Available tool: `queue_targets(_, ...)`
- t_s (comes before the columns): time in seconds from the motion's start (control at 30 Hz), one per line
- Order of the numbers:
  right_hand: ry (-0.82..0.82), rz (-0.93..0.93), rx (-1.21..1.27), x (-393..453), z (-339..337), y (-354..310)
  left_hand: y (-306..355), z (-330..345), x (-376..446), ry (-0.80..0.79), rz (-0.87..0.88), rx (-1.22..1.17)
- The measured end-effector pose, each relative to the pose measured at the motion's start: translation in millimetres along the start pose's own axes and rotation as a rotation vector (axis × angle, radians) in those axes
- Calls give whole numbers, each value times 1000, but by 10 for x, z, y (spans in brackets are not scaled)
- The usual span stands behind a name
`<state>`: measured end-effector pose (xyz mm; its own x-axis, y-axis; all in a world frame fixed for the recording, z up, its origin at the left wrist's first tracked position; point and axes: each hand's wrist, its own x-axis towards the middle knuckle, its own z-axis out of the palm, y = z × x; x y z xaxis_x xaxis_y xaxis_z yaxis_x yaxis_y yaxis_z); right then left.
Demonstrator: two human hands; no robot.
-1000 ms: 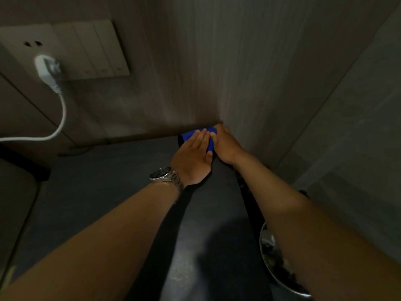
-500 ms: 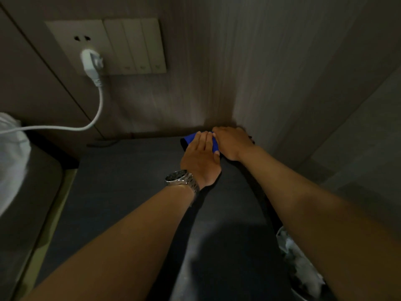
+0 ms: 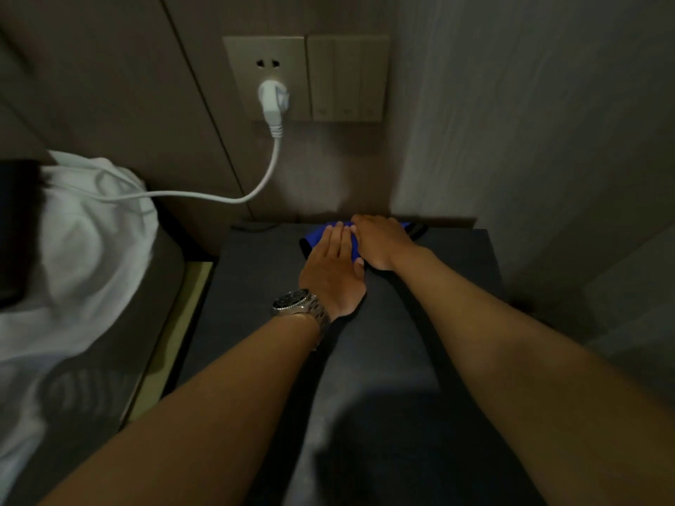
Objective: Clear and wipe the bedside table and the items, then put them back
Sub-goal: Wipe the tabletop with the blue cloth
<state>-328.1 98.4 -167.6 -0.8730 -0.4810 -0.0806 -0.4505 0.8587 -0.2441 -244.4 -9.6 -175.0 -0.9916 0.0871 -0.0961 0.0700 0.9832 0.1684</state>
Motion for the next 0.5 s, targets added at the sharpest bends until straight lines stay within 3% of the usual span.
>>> queue_targets(0.5,-18,-88,-11,417,221,-1028,-981,-76,-357,-7,-136,12)
